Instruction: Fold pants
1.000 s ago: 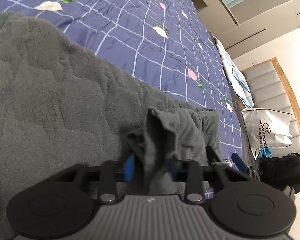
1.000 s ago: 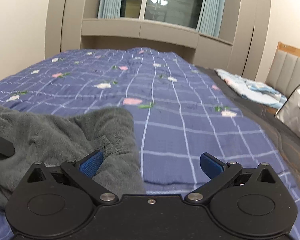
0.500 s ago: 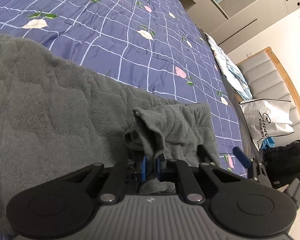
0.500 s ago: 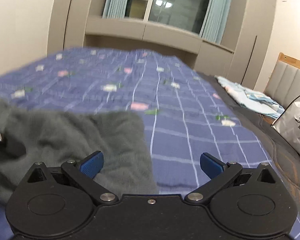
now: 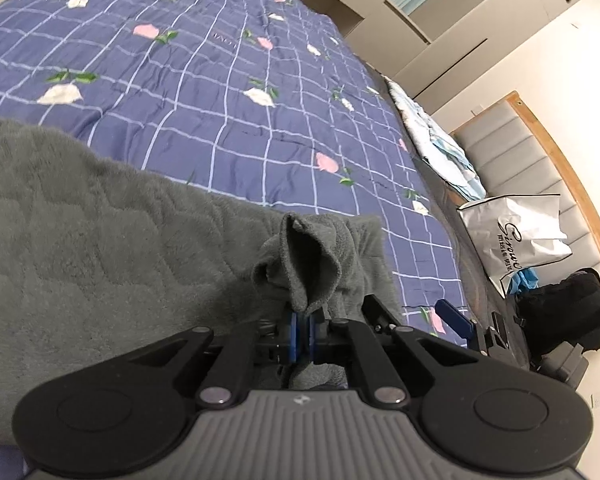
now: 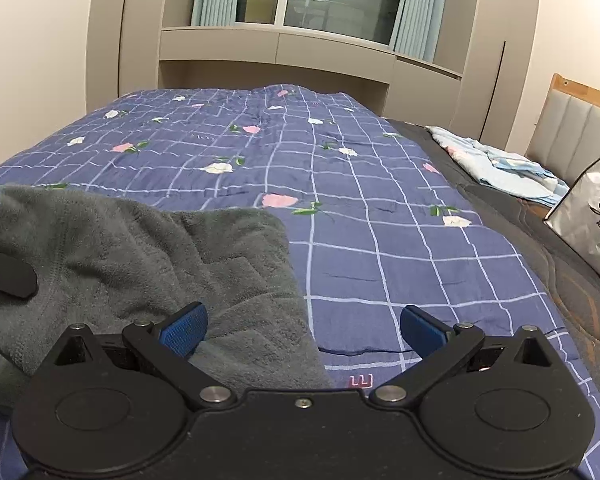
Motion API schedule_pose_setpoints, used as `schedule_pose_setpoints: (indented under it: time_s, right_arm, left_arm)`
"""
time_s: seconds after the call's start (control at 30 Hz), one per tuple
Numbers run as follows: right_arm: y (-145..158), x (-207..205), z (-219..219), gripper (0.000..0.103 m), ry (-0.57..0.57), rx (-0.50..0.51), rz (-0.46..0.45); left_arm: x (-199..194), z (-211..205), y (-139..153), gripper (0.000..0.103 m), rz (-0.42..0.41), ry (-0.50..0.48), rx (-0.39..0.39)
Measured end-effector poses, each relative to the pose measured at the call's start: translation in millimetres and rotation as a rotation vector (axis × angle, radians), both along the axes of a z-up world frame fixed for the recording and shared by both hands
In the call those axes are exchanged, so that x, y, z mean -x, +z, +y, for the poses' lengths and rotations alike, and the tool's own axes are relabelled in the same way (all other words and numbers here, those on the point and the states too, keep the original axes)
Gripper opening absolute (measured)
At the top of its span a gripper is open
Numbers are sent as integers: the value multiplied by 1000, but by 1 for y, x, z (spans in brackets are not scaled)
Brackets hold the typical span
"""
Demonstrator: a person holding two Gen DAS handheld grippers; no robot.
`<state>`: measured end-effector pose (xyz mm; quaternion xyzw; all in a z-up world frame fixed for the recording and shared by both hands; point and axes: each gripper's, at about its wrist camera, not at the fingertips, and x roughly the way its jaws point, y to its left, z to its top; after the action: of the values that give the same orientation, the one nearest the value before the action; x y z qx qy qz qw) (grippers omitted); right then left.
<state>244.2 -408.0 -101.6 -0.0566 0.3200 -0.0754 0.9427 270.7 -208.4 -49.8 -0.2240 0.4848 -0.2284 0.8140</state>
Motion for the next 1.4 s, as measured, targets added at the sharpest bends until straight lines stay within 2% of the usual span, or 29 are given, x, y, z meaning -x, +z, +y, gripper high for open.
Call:
schedule_pose_setpoints:
  time_s: [0.27, 0.57, 0.77, 1.0, 1.2, 1.3, 1.4]
  right_arm:
    - [17, 10, 26, 102, 66, -16, -27]
    - [28, 17, 79, 102, 164, -52, -51]
    - [29, 20, 113, 102, 233, -37, -32]
    - [14, 24, 143, 102, 289, -8, 30]
    - [-4, 26, 152, 103, 295, -2, 64]
    - [-7, 28, 150, 102, 303, -1, 55]
    - [-4, 29, 146, 102, 311, -13, 28]
  left_arm:
    - [9, 33, 31, 4, -29, -21, -38]
    - [22, 98, 38, 4, 5, 30, -51]
    - [30, 136, 26, 4, 35, 78, -69]
    - [38, 168, 0, 4, 98, 116, -94]
    - [41, 171, -16, 4, 117, 107, -114]
    - [41, 170, -19, 5, 113, 107, -119]
    - [41, 170, -17, 11, 103, 115, -134]
